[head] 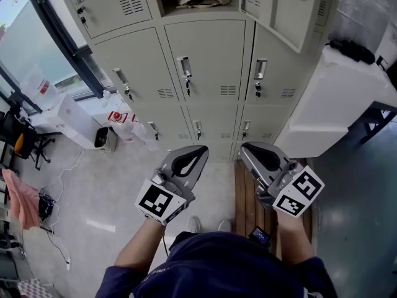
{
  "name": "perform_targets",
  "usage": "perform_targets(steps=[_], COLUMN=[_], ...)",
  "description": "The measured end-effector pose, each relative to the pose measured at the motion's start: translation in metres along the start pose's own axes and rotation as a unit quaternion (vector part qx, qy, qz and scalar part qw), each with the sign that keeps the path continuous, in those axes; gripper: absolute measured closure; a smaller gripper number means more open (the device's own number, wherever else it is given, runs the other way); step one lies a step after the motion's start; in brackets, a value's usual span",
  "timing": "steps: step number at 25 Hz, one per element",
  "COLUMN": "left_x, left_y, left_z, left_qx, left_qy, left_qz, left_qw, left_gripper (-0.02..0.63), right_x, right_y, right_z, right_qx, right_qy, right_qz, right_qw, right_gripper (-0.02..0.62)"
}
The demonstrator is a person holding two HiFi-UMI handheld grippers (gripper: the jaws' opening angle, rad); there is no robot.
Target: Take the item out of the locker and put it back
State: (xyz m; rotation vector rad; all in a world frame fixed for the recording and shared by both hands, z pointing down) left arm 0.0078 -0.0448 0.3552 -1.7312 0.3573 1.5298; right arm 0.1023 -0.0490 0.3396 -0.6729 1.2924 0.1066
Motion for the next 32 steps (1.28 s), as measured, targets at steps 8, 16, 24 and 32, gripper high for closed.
perform_targets(steps=[8,16,24,32], left_x=[-0.013,-0.023,-0.034,-0.038], left_y=[0.029,0.056,0.074,0.078], left_z=[0.022,0.037,0.044,0.042], left_qx=[-0.006,-0.018,-0.026,-0.038], left_qy=[0.000,-0.014,-0.009,-0.019], left_qz=[0.004,0.014,0.026,0.028], left_qw=[1.0000,0.9996,0.9993,0.9987], left_gripper=[0.603,0.603,0.603,0.603], right_x=[-0.014,-0.023,-0.027,-0.028], right_y=[0.008,0.017,0.020,0.019], right_z=[-0.034,-0.067,-0.085,-0.092], right_qx=[-0.018,-0.036,-0.045,-0.050], right_qy=[0.005,0.009,0.012,0.014], right_qz=[-0.001,0.003,0.005,0.005], right_qw=[1.000,0.999,0.999,0.999], right_gripper=[0.589,0.589,0.589,0.589])
Point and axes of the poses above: the fingertips, and each gripper's own axes: z backward along the fingers, y to its left, x out of its top, the point moved 1 cm from there along z, backward along the fingers, and after that the axes turned 14 degrees about -z, right-handed, at the moved point
